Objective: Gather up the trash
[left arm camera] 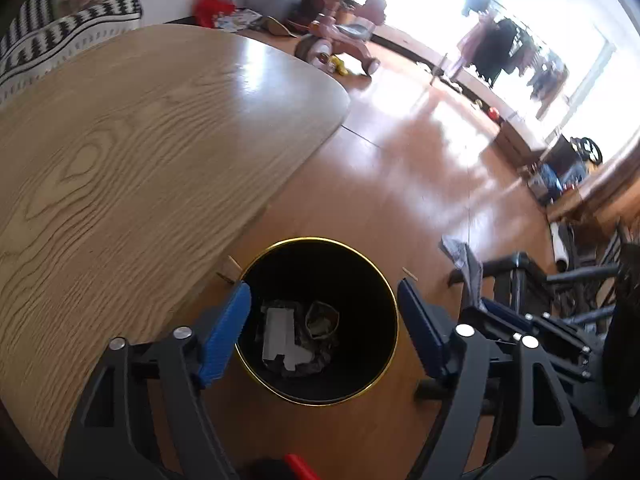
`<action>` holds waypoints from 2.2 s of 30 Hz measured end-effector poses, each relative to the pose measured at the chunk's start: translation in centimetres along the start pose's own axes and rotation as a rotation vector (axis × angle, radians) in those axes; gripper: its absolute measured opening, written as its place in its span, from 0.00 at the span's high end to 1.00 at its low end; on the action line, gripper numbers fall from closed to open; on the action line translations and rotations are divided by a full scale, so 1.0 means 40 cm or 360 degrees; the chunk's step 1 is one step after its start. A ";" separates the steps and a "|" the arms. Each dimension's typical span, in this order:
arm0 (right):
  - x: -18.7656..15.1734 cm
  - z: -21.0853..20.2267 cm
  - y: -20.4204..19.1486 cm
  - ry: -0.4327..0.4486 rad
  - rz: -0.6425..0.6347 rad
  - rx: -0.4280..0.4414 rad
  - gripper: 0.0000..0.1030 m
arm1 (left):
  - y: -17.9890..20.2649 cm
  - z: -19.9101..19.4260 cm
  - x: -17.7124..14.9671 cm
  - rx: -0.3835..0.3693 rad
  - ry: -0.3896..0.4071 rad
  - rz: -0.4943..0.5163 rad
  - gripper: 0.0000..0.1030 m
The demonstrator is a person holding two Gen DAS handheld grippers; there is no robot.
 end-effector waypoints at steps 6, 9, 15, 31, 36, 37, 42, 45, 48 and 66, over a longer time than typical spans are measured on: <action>0.008 0.045 -0.028 -0.0054 -0.0020 0.0028 0.85 | -0.048 -0.085 0.016 0.0026 0.0143 -0.0197 0.27; 0.009 0.080 -0.044 -0.0095 -0.0012 0.0035 0.85 | -0.053 -0.164 0.041 0.0029 0.0225 -0.0220 0.27; 0.010 0.148 -0.069 -0.0163 -0.0023 0.0013 0.85 | -0.081 -0.323 0.065 0.0148 0.0328 -0.0140 0.19; 0.103 0.070 -0.228 -0.0023 -0.0152 0.0076 0.26 | -0.414 -0.722 -0.075 0.0768 0.0448 -0.0227 0.11; 0.187 -0.106 -0.508 0.0204 -0.0419 0.0279 0.11 | -0.539 -0.950 -0.160 0.1023 0.0653 -0.0403 0.09; 0.192 -0.140 -0.574 0.0233 -0.0485 0.0334 0.08 | -0.556 -0.987 -0.178 0.1052 0.0690 -0.0439 0.09; 0.142 -0.260 -0.906 0.0300 -0.0814 0.0569 0.07 | -0.639 -1.145 -0.279 0.1164 0.0815 -0.0607 0.09; 0.094 -0.291 -1.057 0.0297 -0.0935 0.0649 0.07 | -0.667 -1.199 -0.328 0.1215 0.0824 -0.0667 0.09; 0.065 -0.303 -1.170 0.0283 -0.0993 0.0697 0.07 | -0.704 -1.228 -0.373 0.1275 0.0821 -0.0742 0.09; 0.035 -0.275 -1.243 0.0334 -0.1027 0.0633 0.07 | -0.720 -1.182 -0.363 0.1317 0.0746 -0.0719 0.09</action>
Point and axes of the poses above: each gripper's, at about its wrist camera, not at the fingertips, and z roughly the way its jaws point, y to its right, x to its top, the point moved 8 cm from there along z, roughly the way its jaws point, and after that the axes turned 12 degrees about -x, right-handed, at the moved point
